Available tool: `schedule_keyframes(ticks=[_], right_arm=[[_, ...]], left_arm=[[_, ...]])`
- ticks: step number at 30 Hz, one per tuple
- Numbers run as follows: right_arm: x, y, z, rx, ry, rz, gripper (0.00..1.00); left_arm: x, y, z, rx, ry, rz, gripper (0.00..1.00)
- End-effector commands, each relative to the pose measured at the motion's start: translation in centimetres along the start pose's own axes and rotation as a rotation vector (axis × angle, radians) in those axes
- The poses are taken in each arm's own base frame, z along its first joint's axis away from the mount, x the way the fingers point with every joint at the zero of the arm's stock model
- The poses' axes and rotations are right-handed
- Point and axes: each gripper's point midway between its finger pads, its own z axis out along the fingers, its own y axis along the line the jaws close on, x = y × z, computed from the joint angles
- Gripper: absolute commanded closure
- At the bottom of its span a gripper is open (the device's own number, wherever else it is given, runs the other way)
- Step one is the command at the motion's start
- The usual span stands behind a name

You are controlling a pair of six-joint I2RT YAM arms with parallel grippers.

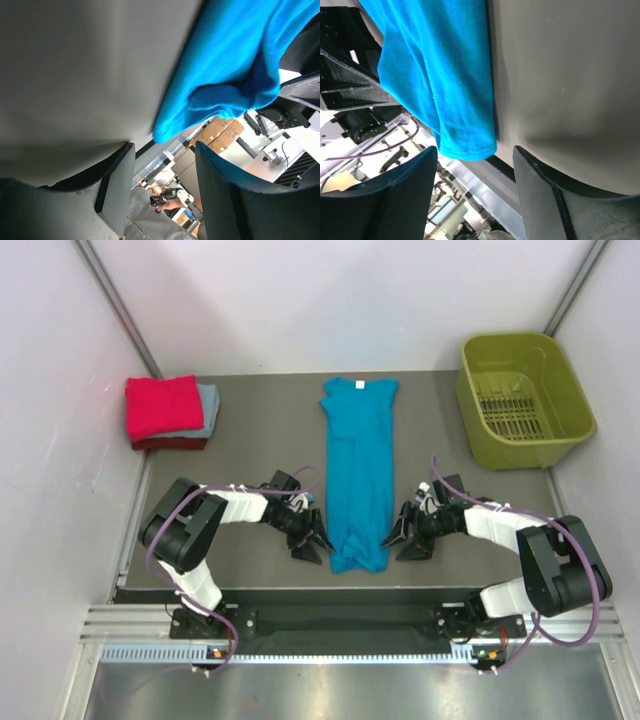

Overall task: Fold and stack the t-shirts
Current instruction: Fold the tshirt

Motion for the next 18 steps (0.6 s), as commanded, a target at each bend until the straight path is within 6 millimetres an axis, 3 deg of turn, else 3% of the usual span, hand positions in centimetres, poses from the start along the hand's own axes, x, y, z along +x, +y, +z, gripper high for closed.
schedule_keyframes(ticks=[1,9,12,18], right_arm=[[0.3,0.9,0.5,-0.039,0.016,-0.013,0.38],[1.5,1.6,2.1,-0.033,0.083,-0.035,0.44],[1.5,2.1,2.6,-0.031,0.093,-0.043,0.49],[1.0,2.2,2.7,-0.011,0.084,-0.047,0.50]], left_arm=[[-1.7,0.7,1.2,-0.047,-0.059,0.019,0.43],[-1.5,1.1,1.5,-0.076,-0.060,0.007,0.47],[-1.4,1.4,1.5,-0.080,-0.064,-0.003,0.54],[-1.1,1.4,2.0,-0.094,-0.051,-0.001,0.57]])
